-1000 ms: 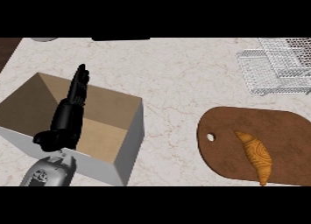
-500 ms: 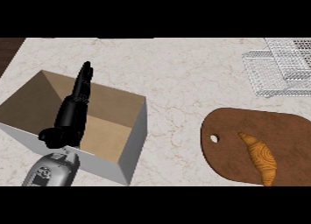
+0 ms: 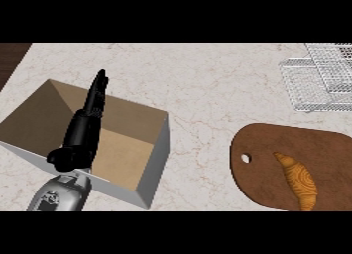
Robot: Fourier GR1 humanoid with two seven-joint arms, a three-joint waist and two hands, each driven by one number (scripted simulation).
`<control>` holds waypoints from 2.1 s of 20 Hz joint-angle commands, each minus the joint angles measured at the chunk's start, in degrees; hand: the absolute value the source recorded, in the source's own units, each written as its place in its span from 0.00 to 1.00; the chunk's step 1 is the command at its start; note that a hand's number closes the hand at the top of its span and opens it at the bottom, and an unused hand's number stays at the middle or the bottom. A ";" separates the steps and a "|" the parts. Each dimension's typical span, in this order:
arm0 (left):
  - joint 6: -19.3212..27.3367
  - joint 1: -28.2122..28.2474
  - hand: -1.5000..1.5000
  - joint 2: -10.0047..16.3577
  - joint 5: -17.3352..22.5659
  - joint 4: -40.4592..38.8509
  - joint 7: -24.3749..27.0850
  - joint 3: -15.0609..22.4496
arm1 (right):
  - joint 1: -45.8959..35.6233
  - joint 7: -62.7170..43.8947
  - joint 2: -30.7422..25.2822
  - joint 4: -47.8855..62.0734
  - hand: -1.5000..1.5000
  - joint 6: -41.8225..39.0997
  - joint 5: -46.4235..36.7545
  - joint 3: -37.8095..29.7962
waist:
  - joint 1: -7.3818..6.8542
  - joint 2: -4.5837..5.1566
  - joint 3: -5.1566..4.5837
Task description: Pick the cupcake from the cutting board and place it in the tiered basket
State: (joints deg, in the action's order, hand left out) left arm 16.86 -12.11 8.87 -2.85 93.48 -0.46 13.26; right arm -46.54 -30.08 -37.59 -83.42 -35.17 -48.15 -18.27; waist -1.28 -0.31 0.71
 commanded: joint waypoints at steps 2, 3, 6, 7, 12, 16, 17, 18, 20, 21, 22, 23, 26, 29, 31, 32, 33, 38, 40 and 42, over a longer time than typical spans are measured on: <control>0.38 4.76 0.50 -0.77 0.51 -1.89 -2.49 0.06 | -3.12 2.59 -1.49 8.36 1.00 4.80 -3.95 2.83 | -0.49 0.72 -0.73; 0.37 2.33 0.50 -0.92 0.27 -4.96 -1.64 -0.78 | -3.48 8.48 -6.36 12.29 1.00 4.16 -2.32 0.28 | 0.00 0.98 -0.70; -0.98 4.86 0.50 0.80 1.41 -1.15 -3.33 -1.37 | -0.11 10.73 -5.25 15.57 1.00 10.39 -6.38 2.98 | -0.58 0.88 -0.67; -1.04 2.45 0.50 0.79 1.45 -2.54 -4.21 -2.17 | -0.95 12.74 -6.23 18.24 1.00 11.46 -6.16 2.29 | -0.29 0.96 -0.67; -0.30 3.87 0.50 -0.97 0.55 -4.85 -1.02 -0.97 | -3.52 8.95 -2.49 25.82 1.00 14.78 -4.14 -2.02 | 0.01 1.00 -0.69; -0.73 5.99 0.50 -0.75 0.76 -2.61 -0.21 -0.63 | -4.66 9.93 -0.31 30.95 0.00 18.07 -1.14 -5.41 | -0.12 0.77 -0.70; -0.34 3.77 0.50 -0.57 -0.38 -3.50 -1.40 -0.65 | -6.02 13.00 -2.61 34.40 0.00 18.44 0.68 -7.98 | -0.27 1.06 -0.63; 1.26 3.81 0.50 -1.51 -1.52 -0.63 -4.65 0.47 | -3.82 13.54 0.30 34.44 0.00 21.89 0.86 -8.15 | -0.27 0.86 -0.58; 0.48 3.67 0.50 -1.55 -1.15 -2.85 -3.37 0.25 | -6.77 14.95 -1.95 37.29 0.00 21.71 3.06 -10.94 | -0.31 1.07 -0.60; 0.37 1.95 0.50 -1.77 -0.86 -4.08 -3.03 -0.61 | -8.73 14.40 -1.43 37.69 0.00 21.16 3.53 -10.64 | -0.02 0.97 -0.66; -0.77 3.85 0.50 -0.40 0.76 -2.33 -2.69 -1.84 | -8.22 15.39 -3.80 37.95 0.00 22.32 5.64 -14.36 | -0.02 0.93 -0.63; -0.30 2.87 0.50 -0.79 -0.28 -3.51 -2.81 -1.33 | -9.21 14.35 -2.22 37.05 0.00 25.03 5.78 -14.64 | 0.23 0.87 -0.65; -0.56 2.73 0.50 -0.67 -0.09 -1.90 -5.11 -1.00 | -8.99 13.87 -4.97 38.02 0.00 28.40 7.54 -18.82 | 0.68 0.70 -0.62; -0.24 4.02 0.50 -0.09 0.54 -3.60 -1.68 -3.26 | -7.81 12.89 -9.35 40.56 0.00 28.97 8.52 -22.14 | 0.95 0.81 -0.66; -0.59 5.80 0.50 -0.10 0.04 -1.74 -2.13 -1.68 | -6.83 12.40 -10.49 42.38 0.00 29.82 9.87 -24.43 | 0.73 0.70 -0.65; 0.49 5.71 0.50 0.52 -0.32 0.73 -5.05 -2.50 | -3.26 13.81 -12.46 41.77 0.00 28.19 12.40 -27.78 | 1.76 0.29 -0.57; 0.32 4.67 0.50 -0.49 -0.50 -1.93 -3.20 -1.92 | -5.64 12.16 -15.44 44.05 0.00 26.15 12.88 -28.41 | 1.59 0.61 -0.62; 0.72 2.37 0.50 0.10 -0.34 -2.74 -5.43 -4.07 | 4.45 20.67 -19.53 47.12 0.00 22.97 20.27 -38.01 | 3.11 0.53 -0.53; -0.58 7.90 0.50 1.39 0.75 0.16 -2.72 -4.08 | 9.83 22.74 -23.53 46.82 0.00 17.48 22.05 -40.49 | 3.44 0.07 -0.61; 0.71 5.65 0.50 -0.43 -0.30 -1.24 -4.42 -2.94 | 15.78 28.36 -23.53 48.72 0.00 14.91 24.21 -43.80 | 4.77 0.15 -0.50</control>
State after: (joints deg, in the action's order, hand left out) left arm 16.95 -8.45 9.28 -3.48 97.47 -3.01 10.98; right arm -39.02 -7.85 -58.03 -36.81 -15.24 -27.71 -56.67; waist 1.93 -0.94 0.80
